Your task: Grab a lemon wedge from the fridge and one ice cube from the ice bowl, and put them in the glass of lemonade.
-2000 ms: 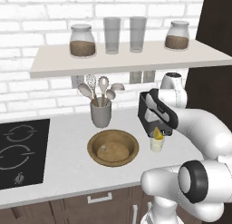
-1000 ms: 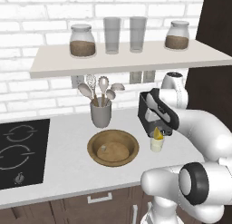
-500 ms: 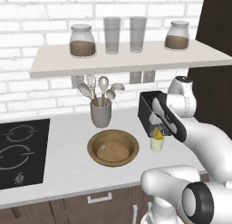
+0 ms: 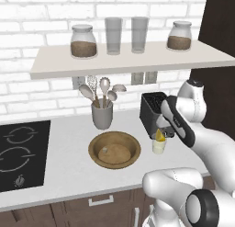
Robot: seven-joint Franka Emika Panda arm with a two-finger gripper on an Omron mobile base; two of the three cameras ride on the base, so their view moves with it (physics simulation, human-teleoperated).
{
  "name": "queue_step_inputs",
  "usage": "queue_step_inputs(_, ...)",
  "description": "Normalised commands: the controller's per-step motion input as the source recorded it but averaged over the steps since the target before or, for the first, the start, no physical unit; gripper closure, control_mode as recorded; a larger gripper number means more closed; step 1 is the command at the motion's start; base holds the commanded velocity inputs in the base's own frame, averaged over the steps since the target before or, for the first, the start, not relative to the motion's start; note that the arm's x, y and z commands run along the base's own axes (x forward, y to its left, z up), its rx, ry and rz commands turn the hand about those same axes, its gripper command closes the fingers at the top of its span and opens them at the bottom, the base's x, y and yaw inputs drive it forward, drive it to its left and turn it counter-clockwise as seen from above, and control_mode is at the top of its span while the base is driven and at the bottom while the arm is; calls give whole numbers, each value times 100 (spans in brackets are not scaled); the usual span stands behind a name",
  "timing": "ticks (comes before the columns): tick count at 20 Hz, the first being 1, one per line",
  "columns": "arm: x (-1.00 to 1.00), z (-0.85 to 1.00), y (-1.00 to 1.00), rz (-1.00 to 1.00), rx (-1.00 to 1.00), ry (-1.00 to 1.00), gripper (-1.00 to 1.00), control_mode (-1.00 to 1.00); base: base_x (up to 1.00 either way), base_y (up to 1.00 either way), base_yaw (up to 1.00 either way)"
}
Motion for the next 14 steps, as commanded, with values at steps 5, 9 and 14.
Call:
queue_step_inputs(5, -6, 4, -6, 0, 3, 0, -100, -100, 0, 0, 0)
queue_step_inputs(9, -18, 1, 0, 0, 3, -4, -100, -100, 0, 0, 0)
queue_step_inputs(14, -31, 9, -4, 0, 6, -11, -100, -100, 0, 0, 0)
